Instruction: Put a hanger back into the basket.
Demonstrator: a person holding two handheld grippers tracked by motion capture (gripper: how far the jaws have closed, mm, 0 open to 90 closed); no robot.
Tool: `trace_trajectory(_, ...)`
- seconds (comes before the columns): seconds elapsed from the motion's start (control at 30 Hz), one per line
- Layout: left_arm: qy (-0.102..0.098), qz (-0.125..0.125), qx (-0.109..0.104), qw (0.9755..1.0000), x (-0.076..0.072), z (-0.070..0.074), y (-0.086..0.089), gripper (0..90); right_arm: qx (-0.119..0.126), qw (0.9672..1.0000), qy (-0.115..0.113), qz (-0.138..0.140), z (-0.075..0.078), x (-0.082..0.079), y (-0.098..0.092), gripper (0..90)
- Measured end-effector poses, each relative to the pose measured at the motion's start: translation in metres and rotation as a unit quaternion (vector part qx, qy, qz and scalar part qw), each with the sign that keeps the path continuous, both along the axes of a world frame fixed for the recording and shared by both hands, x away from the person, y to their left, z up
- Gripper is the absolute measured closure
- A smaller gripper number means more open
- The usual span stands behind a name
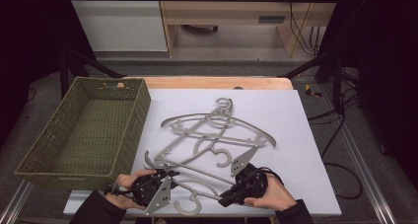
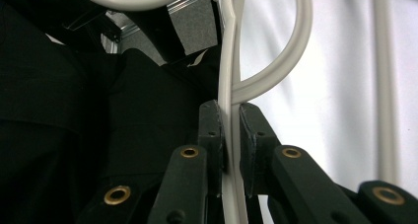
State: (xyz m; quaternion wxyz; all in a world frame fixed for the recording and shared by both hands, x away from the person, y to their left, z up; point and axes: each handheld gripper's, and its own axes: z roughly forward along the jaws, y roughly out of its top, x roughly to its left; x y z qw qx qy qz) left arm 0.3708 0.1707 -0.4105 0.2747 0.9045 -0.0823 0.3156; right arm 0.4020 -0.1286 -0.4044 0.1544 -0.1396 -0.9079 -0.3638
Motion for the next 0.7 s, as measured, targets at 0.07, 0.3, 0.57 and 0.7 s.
trace_trajectory(0.07,-0.004,-0.001,-0.003,1.0000,-0.001,0.001,0.001,72.2,0.003,1.0000,-0.005,0.000,0.000,0.000,-0.001,81.5)
trace_trajectory(0.3,-0.012,0.008,-0.027,0.9995,-0.002,0.005,0.002,76.8,0.018,0.9996,-0.019,-0.010,0.002,0.001,-0.005,81.6)
trace_trajectory(0.57,0.004,0.025,-0.017,0.9995,-0.003,0.005,-0.004,81.5,0.038,0.9937,-0.069,-0.080,0.007,0.006,-0.017,75.5)
trace_trajectory(0.7,0.023,0.048,-0.027,0.9982,-0.005,0.009,-0.009,81.9,0.038,0.9883,-0.090,-0.118,0.007,0.009,-0.020,70.0)
